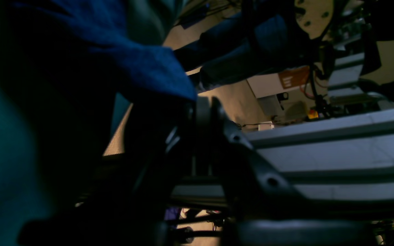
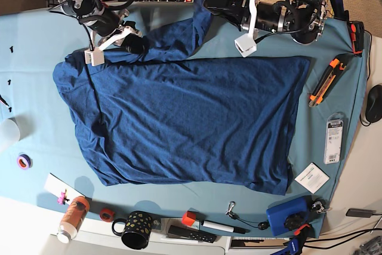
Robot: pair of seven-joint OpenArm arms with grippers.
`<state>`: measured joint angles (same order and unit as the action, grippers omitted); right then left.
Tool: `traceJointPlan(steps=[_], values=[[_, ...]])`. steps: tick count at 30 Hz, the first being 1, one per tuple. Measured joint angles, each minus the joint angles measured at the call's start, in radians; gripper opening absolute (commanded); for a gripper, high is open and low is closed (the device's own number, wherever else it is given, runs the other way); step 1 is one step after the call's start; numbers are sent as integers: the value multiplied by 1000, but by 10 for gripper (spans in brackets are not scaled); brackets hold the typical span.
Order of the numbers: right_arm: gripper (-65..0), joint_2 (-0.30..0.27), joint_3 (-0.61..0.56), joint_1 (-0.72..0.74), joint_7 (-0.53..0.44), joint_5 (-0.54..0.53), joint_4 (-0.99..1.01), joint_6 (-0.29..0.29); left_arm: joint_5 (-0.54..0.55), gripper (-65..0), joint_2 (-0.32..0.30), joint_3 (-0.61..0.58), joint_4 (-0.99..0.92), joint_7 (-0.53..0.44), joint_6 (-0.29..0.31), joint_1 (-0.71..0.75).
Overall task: Layout the t-shirt on the table in an organized manner, then fold the t-shirt properly
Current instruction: 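Lift the shirt edge with both grippers and pull it taut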
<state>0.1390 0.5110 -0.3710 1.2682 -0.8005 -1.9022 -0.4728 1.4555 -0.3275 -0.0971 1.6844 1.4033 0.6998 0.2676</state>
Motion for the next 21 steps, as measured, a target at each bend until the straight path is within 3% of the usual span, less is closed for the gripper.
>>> traceJointPlan(steps=[5,7,21], values=[[-650,0,0,-20,33,-35,-2,-3,0,-650,0,0,0,0,0,-5],[-650,0,0,-53,48,-53,-23,-30,0,-650,0,0,0,2,0,-16],[-650,0,0,-248,81,-100,-446,-60,0,-650,0,0,0,3,0,-49]])
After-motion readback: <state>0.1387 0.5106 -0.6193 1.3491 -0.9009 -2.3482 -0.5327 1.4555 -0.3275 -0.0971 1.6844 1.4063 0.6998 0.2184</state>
